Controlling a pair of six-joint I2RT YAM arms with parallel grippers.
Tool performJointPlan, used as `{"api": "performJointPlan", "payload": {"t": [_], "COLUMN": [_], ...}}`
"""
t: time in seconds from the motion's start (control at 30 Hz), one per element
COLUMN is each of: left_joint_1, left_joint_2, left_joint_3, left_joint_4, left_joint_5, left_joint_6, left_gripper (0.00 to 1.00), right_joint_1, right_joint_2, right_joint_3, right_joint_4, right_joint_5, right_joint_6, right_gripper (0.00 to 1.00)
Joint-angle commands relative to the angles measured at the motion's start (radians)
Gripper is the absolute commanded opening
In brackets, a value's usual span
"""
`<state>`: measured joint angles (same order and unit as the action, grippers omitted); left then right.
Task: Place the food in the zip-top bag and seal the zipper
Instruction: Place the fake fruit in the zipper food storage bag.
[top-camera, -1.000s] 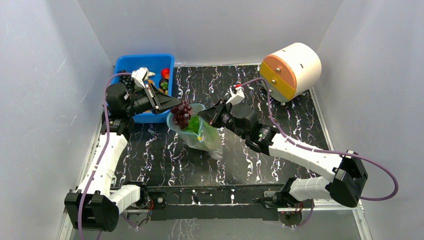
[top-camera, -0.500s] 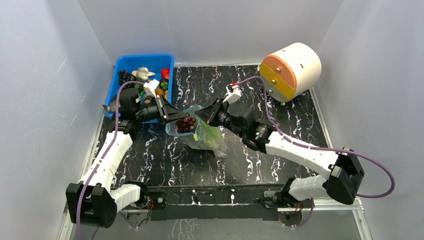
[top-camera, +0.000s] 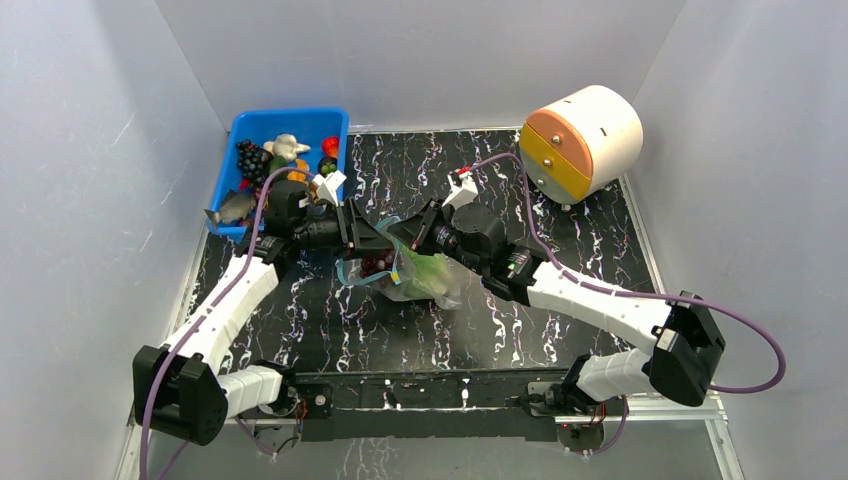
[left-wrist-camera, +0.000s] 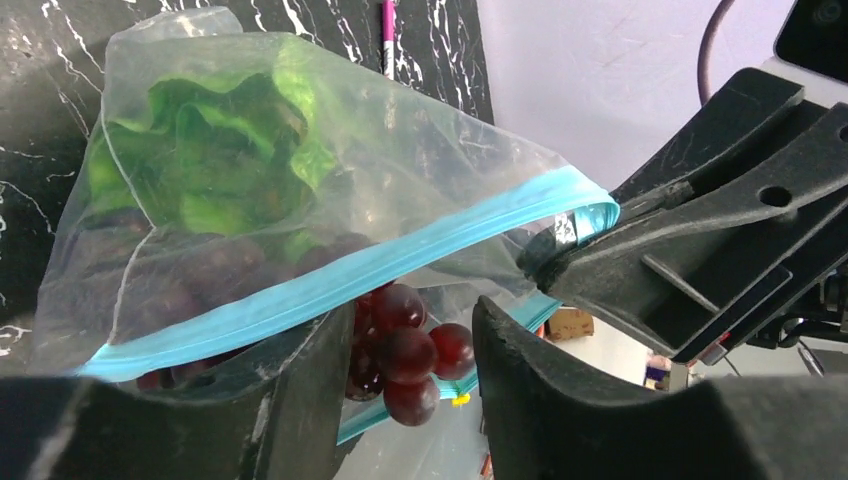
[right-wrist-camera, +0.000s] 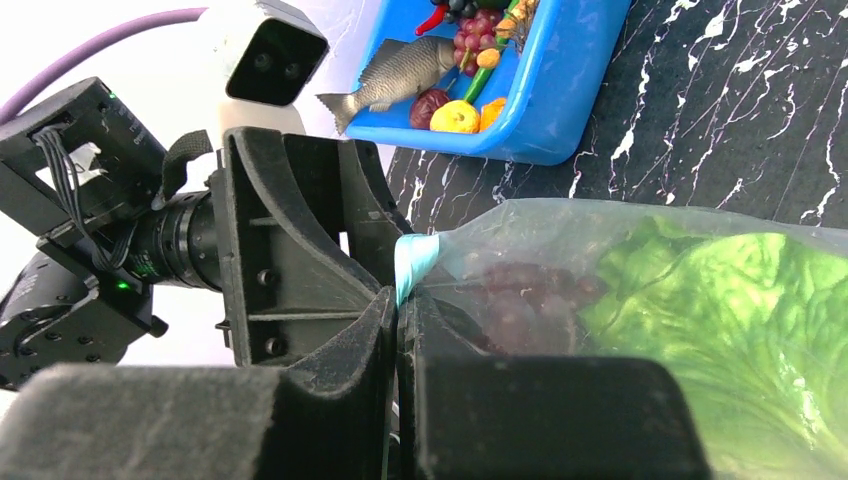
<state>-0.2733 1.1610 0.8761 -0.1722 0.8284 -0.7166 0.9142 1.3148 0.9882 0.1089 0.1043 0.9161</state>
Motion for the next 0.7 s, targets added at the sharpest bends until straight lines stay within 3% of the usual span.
{"api": "performJointPlan", "payload": {"t": [0.0, 0.1, 0.17, 0.3, 0.5, 0.67], "left_joint_1": [-0.006, -0.006, -0.007, -0.006, -0.006, -0.007], "left_joint_2": [-0.009, -0.034, -0.049, -0.062, -0.065, -0.080], "left_joint_3": [0.102, 0.151, 0.186, 0.285, 0.351, 0.266], "left_joint_4": [-0.119, -0.171, -0.205, -0.341, -0.553, -0.553], "left_joint_5": [-0.031, -0.066, -0.097, -0.224, -0.546, -0.573], "left_joint_6": [0.058, 0.075, 0.088, 0.167, 0.295, 0.308], "left_gripper": [0.53, 0.64, 0.66, 0.64, 0.53, 0.55], "right_joint_1": [-0.003, -0.003, -0.003, -0.004, -0.005, -0.005], "right_joint_2": [-0.032, -0.046, -0.059, -0.088, -0.129, -0.142], "right_joint_3": [0.051, 0.032, 0.024, 0.013, 0.009, -0.010], "right_joint_4": [0.107, 0.106, 0.104, 0.092, 0.079, 0.081], "right_joint_5": [0.012, 0.025, 0.038, 0.072, 0.095, 0.104], "right_joint_6": [-0.006, -0.008, -0.009, -0.017, -0.028, -0.021], "right_gripper": [0.00, 0.00, 0.00, 0.00, 0.00, 0.00]}}
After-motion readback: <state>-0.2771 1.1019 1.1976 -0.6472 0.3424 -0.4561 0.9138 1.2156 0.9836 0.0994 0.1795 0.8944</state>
